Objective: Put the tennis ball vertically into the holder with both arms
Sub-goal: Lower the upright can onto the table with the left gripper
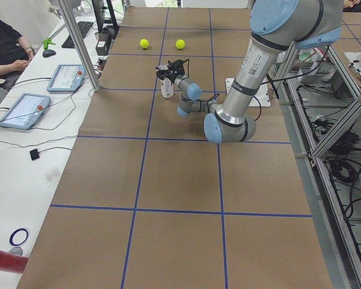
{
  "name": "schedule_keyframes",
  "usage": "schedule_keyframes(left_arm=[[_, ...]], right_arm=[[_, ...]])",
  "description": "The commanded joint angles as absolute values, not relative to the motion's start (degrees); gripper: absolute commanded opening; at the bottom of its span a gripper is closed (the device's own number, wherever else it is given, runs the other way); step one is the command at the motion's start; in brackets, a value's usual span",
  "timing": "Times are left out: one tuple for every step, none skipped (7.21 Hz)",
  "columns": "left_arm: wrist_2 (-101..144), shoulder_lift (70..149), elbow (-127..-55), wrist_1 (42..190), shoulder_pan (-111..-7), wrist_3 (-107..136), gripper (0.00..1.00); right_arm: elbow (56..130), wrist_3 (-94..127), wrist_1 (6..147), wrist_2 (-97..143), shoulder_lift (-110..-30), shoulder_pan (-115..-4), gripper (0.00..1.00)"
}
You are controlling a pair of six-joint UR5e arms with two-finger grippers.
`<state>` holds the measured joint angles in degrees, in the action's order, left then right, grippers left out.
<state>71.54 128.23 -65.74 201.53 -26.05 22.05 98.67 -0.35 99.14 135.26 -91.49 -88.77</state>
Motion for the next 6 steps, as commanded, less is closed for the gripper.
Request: schedule_keyframes(left_arm=[[71.54, 128.23, -65.83, 201.53, -26.02, 22.15, 0.98], [71.54, 128.15, -66.00, 201.53, -26.02, 22.58, 0.99], [71.63, 127.71, -66.27, 201.53, -26.02, 22.59, 0.99], [71.63, 127.62, -66.97, 201.53, -26.10, 22.59, 0.99], [71.80, 127.36, -68.19, 201.19, -26.28, 22.67, 0.99], [71.81, 126.74, -70.29, 200.57, -26.37, 22.59, 0.99]], right_arm=[[98.61, -0.35, 99.14, 135.26, -91.49, -88.77, 1.00], [98.70, -0.35, 99.14, 135.26, -91.49, -88.77, 1.00], [98.70, -0.26, 99.14, 135.26, -91.49, -88.77, 1.00], [98.79, -0.26, 99.14, 135.26, -91.41, -88.77, 1.00], [98.79, -0.18, 99.14, 135.26, -91.41, -88.77, 1.00], [98.79, -0.18, 99.14, 135.26, -91.41, -88.77, 1.00]])
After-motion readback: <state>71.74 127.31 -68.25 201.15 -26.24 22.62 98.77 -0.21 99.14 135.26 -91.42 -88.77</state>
